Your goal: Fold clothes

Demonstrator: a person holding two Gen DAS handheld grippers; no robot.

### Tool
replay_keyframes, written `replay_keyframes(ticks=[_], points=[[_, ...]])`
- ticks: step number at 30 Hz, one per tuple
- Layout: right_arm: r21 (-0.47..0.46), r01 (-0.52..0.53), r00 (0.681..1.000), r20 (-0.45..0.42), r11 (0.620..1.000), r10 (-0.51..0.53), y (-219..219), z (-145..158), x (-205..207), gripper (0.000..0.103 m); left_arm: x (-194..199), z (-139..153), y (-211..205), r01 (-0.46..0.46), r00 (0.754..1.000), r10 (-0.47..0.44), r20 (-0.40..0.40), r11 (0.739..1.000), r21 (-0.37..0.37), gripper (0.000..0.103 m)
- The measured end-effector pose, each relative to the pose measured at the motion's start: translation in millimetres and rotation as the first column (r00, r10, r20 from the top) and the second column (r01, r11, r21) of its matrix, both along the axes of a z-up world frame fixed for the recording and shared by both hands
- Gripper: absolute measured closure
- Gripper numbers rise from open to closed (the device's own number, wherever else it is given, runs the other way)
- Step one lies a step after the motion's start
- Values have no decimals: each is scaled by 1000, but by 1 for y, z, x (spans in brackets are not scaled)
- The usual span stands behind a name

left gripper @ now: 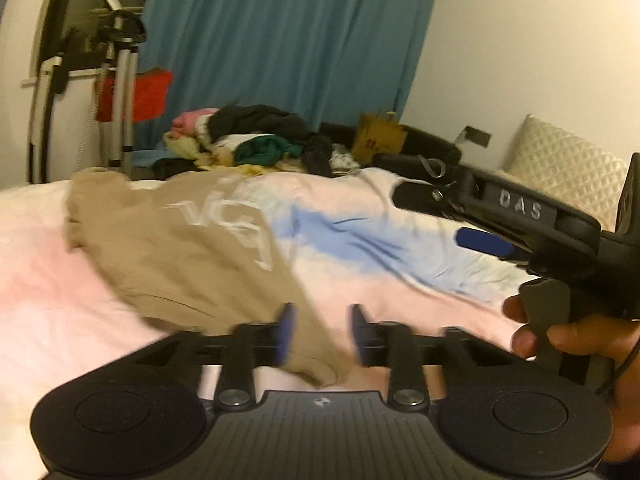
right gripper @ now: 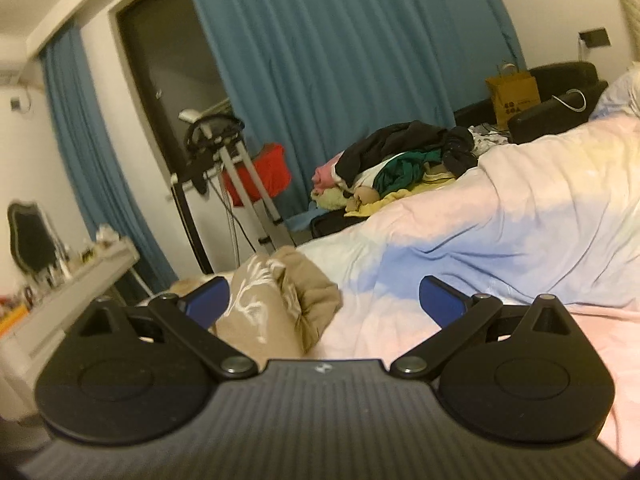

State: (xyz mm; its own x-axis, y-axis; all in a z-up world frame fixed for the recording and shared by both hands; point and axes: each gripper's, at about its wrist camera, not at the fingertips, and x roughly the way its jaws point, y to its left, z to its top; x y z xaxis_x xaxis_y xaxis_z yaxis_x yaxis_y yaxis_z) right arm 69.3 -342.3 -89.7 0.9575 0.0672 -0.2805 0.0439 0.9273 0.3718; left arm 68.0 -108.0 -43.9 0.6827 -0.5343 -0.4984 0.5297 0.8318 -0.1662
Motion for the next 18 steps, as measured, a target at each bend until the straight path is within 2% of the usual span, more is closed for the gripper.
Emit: replay_keyframes(ticks=[1, 3, 6, 10, 13, 16, 18], points=[[-16, -7, 1000, -13, 1000, 6, 5, -1, 1, 0, 3, 1, 10, -17, 1000, 16, 18, 999, 35, 47], [-36, -28, 998, -50, 999, 27, 15, -7, 5, 0, 2, 0, 30, -39, 998, 34, 46, 992, 118, 45], [-53, -69, 986, -154, 996, 61, 30, -23, 18, 0, 14, -9, 48, -80, 995, 63, 77, 966, 245, 39], [-66, -129, 940, -325, 989, 101, 55, -53, 36, 0, 44, -31, 53, -121, 992, 96, 85, 925, 360, 33], [-135, -149, 917, -389, 980, 86, 72, -71, 44, 0, 62, -53, 44, -126, 988, 74, 139, 902, 414, 29], [-213, -229, 882, -459, 950, 110, 92, -91, 55, 0, 77, -77, 32, -131, 976, 27, 215, 863, 487, 26], [-279, -222, 887, -456, 934, 74, 103, -98, 61, 0, 87, -92, 24, -157, 964, 10, 267, 829, 537, 26]])
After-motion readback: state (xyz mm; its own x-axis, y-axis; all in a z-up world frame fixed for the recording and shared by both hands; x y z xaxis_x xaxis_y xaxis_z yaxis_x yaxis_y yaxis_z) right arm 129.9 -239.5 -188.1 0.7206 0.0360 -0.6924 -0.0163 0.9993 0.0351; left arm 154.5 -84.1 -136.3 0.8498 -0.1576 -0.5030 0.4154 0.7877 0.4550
